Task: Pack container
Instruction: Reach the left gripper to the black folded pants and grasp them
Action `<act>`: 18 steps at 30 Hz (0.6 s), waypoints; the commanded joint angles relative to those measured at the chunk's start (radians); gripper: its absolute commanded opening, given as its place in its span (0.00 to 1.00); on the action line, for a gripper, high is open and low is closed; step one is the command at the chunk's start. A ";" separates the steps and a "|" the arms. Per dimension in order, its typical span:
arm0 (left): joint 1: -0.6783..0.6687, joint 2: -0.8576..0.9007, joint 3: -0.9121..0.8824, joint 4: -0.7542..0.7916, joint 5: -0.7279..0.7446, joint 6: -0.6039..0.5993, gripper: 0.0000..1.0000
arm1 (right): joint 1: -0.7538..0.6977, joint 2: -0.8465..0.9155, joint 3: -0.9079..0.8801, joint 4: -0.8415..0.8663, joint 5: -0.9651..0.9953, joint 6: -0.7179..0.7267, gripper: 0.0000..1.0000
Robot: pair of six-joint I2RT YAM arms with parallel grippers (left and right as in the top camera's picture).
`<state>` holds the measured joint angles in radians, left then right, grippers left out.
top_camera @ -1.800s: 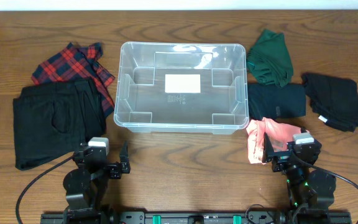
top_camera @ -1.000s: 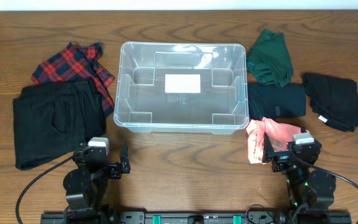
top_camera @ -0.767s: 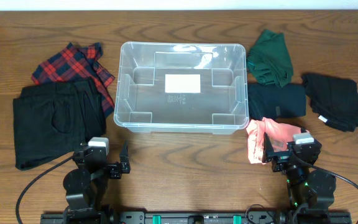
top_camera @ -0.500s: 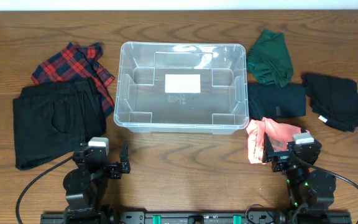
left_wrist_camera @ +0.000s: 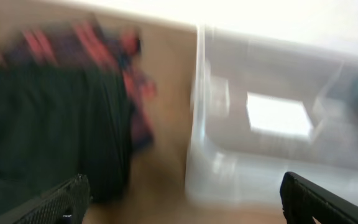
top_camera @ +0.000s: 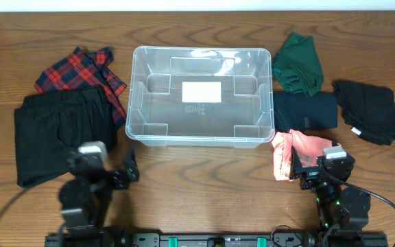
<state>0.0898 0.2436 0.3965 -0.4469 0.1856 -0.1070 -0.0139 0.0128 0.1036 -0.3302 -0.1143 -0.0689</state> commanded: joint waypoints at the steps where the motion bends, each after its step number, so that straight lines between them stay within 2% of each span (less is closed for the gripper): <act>1: 0.003 0.141 0.225 0.014 -0.098 -0.067 0.98 | 0.008 -0.002 -0.003 0.000 0.006 0.012 0.99; 3: 0.003 0.245 0.348 0.023 -0.084 -0.068 0.98 | 0.008 -0.002 -0.003 0.000 0.006 0.012 0.99; 6: 0.003 0.354 0.507 0.040 0.058 -0.071 0.98 | 0.008 -0.002 -0.003 0.000 0.006 0.012 0.99; 8: 0.003 0.396 0.579 0.038 0.056 -0.069 0.98 | 0.008 -0.002 -0.003 0.000 0.006 0.012 0.99; 13: 0.022 0.439 0.665 0.004 -0.124 -0.074 0.98 | 0.008 -0.002 -0.003 0.000 0.006 0.012 0.99; 18: 0.145 0.523 0.731 -0.243 -0.394 -0.221 0.98 | 0.008 -0.002 -0.003 0.000 0.006 0.012 0.99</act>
<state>0.1638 0.7105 1.0897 -0.6113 -0.0010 -0.2184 -0.0139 0.0128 0.1036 -0.3305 -0.1143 -0.0689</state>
